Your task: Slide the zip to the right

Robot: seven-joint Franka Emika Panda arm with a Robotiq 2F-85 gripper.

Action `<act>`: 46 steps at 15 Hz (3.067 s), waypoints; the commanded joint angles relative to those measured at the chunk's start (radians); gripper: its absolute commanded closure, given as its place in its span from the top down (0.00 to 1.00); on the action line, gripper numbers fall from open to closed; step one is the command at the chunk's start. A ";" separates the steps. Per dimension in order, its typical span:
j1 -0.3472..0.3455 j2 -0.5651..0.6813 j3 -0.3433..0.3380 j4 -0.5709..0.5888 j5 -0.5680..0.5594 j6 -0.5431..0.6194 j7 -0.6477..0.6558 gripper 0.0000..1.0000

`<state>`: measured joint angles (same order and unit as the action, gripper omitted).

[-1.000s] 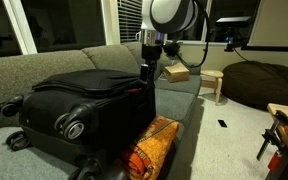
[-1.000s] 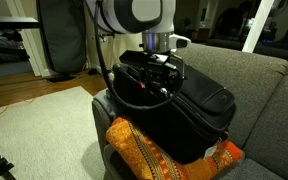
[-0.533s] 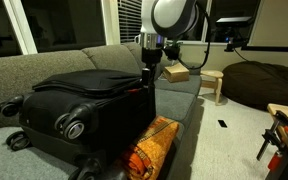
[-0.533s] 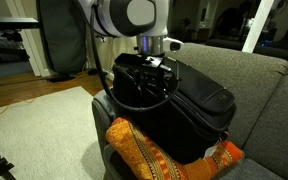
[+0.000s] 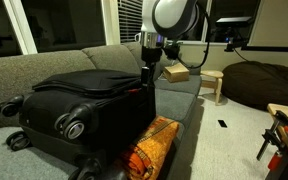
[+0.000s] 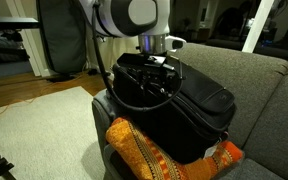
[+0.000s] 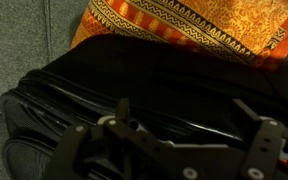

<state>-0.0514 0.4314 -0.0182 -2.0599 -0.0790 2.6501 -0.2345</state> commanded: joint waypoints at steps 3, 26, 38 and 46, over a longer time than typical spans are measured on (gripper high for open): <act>0.000 -0.034 -0.006 -0.036 -0.019 0.048 0.025 1.00; -0.002 -0.028 -0.018 -0.025 -0.021 0.084 0.037 0.06; -0.041 0.001 -0.026 0.069 0.031 -0.010 0.053 0.07; -0.068 0.042 -0.032 0.143 0.068 -0.084 0.057 0.07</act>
<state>-0.0940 0.4578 -0.0396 -1.9584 -0.0145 2.5943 -0.1915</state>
